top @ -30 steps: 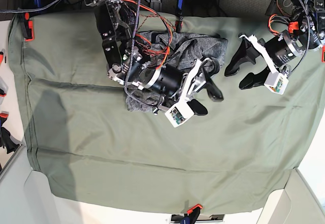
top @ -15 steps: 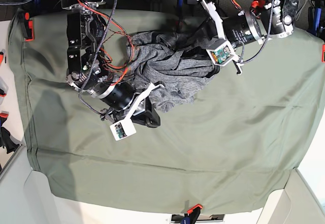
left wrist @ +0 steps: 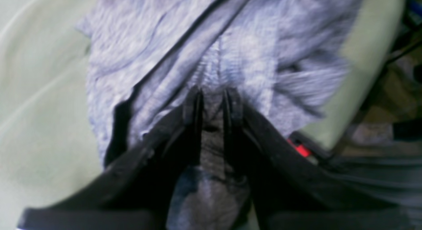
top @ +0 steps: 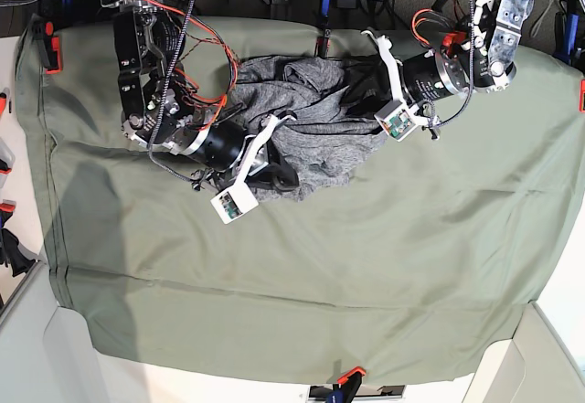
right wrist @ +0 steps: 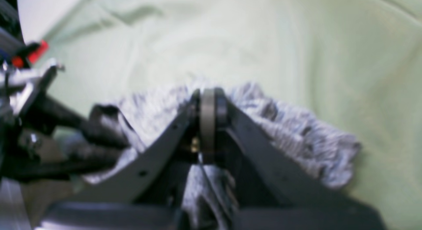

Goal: Fold the T-shirt properly
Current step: 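Push the shirt bundle together from both sides with both grippers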

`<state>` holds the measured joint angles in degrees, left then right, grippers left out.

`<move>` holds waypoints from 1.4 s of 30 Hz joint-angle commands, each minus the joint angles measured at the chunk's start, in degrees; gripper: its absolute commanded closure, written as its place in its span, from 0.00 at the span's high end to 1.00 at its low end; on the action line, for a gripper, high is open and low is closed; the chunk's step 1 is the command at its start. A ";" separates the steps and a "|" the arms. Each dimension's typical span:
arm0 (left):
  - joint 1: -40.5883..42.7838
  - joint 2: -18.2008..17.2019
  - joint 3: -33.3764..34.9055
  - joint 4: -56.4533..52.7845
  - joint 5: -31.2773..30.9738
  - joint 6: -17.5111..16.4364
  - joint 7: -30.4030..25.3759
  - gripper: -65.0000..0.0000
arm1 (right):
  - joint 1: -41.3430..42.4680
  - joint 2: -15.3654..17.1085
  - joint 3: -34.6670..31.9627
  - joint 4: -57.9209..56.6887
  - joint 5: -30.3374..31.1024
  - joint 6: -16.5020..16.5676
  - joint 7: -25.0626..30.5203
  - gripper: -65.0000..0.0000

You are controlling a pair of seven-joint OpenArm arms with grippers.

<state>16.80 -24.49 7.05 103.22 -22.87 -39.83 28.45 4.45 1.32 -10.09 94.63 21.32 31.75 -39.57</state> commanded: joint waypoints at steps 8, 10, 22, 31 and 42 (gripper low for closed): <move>-4.57 -6.23 -1.51 -1.60 -1.40 -0.17 -1.22 0.18 | 5.03 -0.24 -2.05 -10.80 -0.96 0.20 7.28 0.00; -4.24 -7.85 -1.49 -1.53 -4.31 -0.17 -0.66 0.18 | 6.93 -0.35 -2.05 -13.75 -0.96 0.20 7.96 0.00; 0.83 -9.79 -1.51 -1.01 -12.09 -0.17 3.15 0.18 | 16.98 -5.38 -2.19 -23.76 -1.68 0.22 9.20 0.00; 5.84 -9.86 -1.51 7.17 -15.45 -0.17 7.87 0.18 | 17.29 -5.09 -2.16 -23.78 -5.79 0.15 10.27 0.00; 9.90 -15.13 -1.51 14.49 -13.57 -0.17 10.36 0.18 | 17.25 -0.31 -2.14 -23.78 -5.81 0.15 10.47 0.00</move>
<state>26.83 -38.96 5.93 116.88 -35.53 -39.68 40.05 20.16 1.13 -12.29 70.00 14.52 31.73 -30.48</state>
